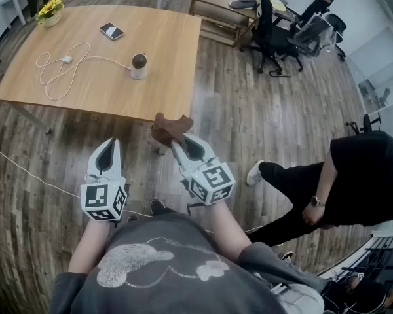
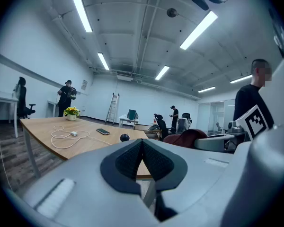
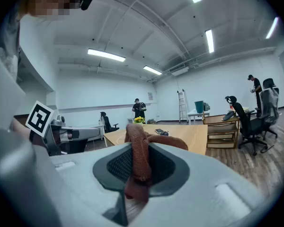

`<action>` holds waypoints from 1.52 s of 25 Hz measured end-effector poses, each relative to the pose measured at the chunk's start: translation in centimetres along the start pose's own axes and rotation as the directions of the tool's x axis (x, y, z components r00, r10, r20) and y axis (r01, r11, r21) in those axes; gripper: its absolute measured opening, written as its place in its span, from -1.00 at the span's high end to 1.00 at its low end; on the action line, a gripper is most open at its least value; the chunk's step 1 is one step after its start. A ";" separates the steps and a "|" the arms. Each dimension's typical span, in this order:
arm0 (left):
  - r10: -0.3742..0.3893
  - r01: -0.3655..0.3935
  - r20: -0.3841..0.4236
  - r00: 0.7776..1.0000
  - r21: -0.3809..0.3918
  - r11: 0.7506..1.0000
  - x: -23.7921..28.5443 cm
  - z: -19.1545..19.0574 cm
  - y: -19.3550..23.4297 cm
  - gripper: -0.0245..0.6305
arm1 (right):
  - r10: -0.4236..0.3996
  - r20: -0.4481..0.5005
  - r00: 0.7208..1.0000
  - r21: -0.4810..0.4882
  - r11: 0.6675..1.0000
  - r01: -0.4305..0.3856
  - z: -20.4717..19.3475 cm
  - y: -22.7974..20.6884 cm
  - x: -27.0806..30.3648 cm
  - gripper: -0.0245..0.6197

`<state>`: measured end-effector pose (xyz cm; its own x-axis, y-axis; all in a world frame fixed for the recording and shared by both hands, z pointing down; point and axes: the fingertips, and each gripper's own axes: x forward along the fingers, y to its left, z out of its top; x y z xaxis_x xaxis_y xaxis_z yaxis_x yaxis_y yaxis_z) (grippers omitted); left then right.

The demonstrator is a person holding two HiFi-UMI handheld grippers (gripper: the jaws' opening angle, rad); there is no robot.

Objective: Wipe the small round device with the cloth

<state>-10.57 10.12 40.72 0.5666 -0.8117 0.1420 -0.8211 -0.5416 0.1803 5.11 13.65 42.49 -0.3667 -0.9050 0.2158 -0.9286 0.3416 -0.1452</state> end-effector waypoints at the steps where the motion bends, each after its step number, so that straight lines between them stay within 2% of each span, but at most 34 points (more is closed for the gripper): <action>1: 0.000 0.000 0.000 1.000 -0.001 1.000 0.4 0.0 0.0 0.87 | 0.002 -0.001 1.000 -0.002 1.000 -0.002 0.0 -0.3 0.2 0.74; 19: 0.030 -0.031 -0.035 0.999 -0.024 0.999 4.0 -2.0 -0.3 0.87 | 0.032 -0.016 0.999 -0.006 0.999 -0.032 -1.1 -3.4 1.9 0.74; 24: 0.040 -0.040 0.002 0.999 -0.024 0.999 5.6 -1.5 -0.8 0.87 | 0.037 -0.012 0.999 -0.032 0.999 -0.038 -1.2 -4.8 2.0 0.73; 31: 0.054 -0.053 0.008 0.999 -0.027 0.998 7.9 -0.7 1.1 0.87 | 0.038 -0.021 0.999 -0.026 0.999 -0.038 -0.8 -6.0 4.2 0.73; 38: 0.020 -0.022 -0.034 0.999 -0.046 0.999 12.2 -1.6 3.6 0.87 | 0.026 -0.040 0.999 -0.034 0.999 -0.028 0.3 -7.7 8.7 0.73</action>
<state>-6.54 -1.38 44.64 0.5519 -0.8146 0.1786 -0.8292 -0.5132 0.2213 9.08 3.11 45.24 -0.3930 -0.8848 0.2504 -0.9195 0.3750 -0.1183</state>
